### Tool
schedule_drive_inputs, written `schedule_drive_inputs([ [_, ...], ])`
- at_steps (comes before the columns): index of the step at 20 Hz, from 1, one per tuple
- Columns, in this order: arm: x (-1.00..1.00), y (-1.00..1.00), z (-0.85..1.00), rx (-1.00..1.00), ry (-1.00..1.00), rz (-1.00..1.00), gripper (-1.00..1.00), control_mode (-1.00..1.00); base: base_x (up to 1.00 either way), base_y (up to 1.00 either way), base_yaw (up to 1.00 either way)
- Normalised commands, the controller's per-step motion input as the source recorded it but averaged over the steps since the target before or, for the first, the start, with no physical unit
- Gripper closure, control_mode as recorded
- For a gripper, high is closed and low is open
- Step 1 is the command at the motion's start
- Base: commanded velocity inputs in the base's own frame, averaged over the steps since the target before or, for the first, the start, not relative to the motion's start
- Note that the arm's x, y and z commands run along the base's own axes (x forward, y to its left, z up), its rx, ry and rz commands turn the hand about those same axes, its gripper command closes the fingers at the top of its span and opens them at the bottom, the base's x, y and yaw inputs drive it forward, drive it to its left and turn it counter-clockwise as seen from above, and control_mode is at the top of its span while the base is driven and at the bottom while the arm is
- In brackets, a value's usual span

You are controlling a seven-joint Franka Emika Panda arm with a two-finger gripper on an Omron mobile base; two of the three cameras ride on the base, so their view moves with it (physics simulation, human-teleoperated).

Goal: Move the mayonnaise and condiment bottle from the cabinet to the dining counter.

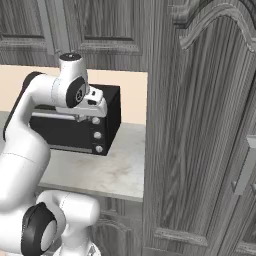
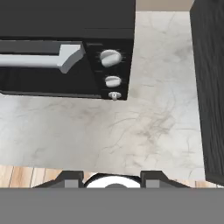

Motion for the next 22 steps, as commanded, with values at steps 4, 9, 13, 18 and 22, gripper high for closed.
schedule_drive_inputs([
  [4,-0.20,0.14,-0.03,0.00,0.01,0.04,-1.00,-1.00,0.00,0.00,0.00],
  [9,-0.23,0.27,-0.02,0.00,-0.20,0.03,-1.00,-1.00,0.00,0.00,0.00],
  [13,-0.37,0.08,0.22,0.01,-0.61,0.01,-1.00,-1.00,0.00,0.00,0.00],
  [18,-0.21,0.00,0.45,0.03,-0.58,0.00,-1.00,-1.00,0.00,0.00,0.00],
  [22,-0.03,0.03,0.70,0.04,-0.52,-0.02,-1.00,-1.00,0.00,0.00,0.00],
])
